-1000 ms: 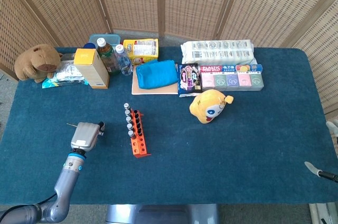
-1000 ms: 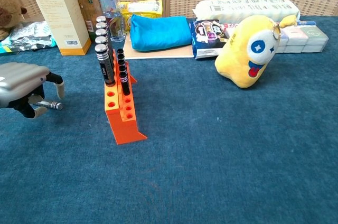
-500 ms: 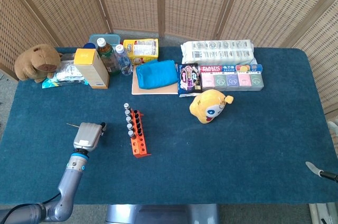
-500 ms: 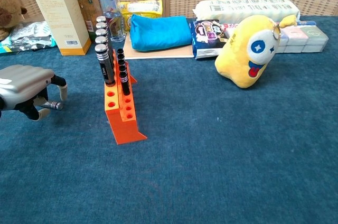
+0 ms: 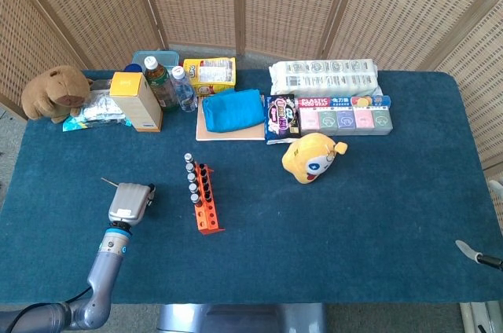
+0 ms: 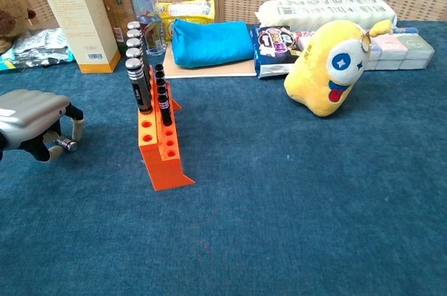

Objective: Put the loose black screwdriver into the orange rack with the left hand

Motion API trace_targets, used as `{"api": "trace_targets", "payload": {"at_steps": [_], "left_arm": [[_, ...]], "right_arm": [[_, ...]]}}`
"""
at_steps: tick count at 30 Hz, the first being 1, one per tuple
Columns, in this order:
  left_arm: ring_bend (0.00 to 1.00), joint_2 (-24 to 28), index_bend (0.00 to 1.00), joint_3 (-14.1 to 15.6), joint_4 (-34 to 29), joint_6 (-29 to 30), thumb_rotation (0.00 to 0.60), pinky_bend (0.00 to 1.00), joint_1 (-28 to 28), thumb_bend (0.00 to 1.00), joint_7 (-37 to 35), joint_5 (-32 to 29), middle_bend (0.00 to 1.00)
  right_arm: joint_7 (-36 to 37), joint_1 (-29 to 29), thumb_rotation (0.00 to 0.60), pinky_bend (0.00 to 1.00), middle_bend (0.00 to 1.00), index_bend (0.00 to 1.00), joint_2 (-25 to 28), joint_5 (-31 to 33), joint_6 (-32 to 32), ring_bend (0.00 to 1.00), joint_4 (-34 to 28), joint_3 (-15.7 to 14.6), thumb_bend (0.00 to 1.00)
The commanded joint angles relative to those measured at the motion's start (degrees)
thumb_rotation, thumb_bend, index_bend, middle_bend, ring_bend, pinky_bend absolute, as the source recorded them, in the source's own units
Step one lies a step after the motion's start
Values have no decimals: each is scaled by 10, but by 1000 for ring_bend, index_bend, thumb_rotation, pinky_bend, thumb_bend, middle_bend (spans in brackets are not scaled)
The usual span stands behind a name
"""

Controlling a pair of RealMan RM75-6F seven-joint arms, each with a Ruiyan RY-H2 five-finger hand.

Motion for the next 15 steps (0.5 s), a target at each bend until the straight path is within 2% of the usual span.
{"api": "trace_targets", "payload": {"at_steps": [1,9,15], "left_arm": [[1000,-1,547,1,1,0,600,1000,0,383,-2,2,1000],[1000,16,561,5,-30,12,600,1000,3,384,-3,14,1000],[1000,72,566,12,-110,44,600,1000,16,383,-10,49,1000]], "right_arm": [[0,0,600,0,31,77,0,-1,1,2,0,0,86],[1,0,600,0,31,76,0,-2,0,2,0,-1,85],[-1,2,600,0,31,77,0,-8,-2,2,-2,-4,86]]}}
